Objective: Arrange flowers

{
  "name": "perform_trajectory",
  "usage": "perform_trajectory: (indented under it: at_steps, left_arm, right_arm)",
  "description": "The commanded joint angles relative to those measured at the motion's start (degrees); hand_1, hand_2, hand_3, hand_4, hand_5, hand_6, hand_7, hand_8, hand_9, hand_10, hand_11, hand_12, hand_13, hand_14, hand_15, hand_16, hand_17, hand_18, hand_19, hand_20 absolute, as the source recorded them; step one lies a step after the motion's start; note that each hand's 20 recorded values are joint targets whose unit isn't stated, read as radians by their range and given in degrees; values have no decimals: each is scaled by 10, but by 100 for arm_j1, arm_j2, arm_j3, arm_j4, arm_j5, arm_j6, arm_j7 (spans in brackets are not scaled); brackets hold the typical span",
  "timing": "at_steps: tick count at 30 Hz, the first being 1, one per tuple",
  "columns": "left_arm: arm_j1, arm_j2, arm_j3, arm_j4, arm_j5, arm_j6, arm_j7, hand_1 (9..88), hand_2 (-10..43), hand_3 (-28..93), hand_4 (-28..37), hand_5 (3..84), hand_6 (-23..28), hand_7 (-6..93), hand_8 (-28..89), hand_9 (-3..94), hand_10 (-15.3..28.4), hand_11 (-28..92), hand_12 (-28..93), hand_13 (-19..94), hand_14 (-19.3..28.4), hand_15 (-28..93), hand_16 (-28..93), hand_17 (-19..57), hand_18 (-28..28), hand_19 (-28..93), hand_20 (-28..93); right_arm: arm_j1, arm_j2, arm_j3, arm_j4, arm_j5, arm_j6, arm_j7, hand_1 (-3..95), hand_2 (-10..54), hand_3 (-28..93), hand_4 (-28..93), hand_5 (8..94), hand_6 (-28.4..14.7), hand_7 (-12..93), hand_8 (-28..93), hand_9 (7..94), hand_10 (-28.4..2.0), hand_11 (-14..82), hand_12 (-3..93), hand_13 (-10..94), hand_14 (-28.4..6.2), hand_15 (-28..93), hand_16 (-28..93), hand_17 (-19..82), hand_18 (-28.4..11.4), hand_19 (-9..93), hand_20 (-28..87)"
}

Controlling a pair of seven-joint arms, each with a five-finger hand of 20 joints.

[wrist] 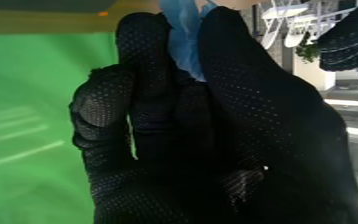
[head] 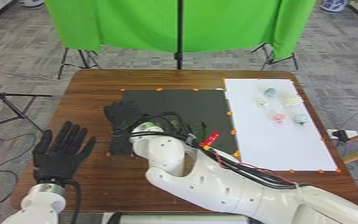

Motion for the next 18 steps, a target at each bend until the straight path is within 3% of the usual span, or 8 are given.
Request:
perform_trajectory:
  at_steps: [1,7,18]
  left_arm:
    - [32,7,38,11,16,50,-88,281,142,744,-283,424,73,219,-116,370,148,301,137,285,146,451,-64,-54,149,394,181]
    - [-25,-7,51,46,5,29,-166,281,147,748,-283,424,73,220,-117,370,148,303,136,286,146,452,-65,-54,150,395,181]
    - [-46,-28,43,73,11,33,-184,280,144,746,-283,429,74,220,-116,371,148,303,136,288,146,452,-65,-54,150,395,181]
  right_arm:
    - [-181,-32,35,140,-501,-102,-37,644,-95,684,-264,681,-29,304,124,765,-129,138,444,654,-70,475,437,398,-221,864,382]
    - [-406,-97,198,217,-907,-271,-252,644,-95,684,-270,675,-32,296,120,761,-132,139,441,649,-73,480,434,393,-224,865,383]
    - [-455,-36,120,56,-1019,-618,40,624,-95,686,-277,660,-38,258,98,746,-139,136,435,633,-82,495,433,386,-235,868,385]
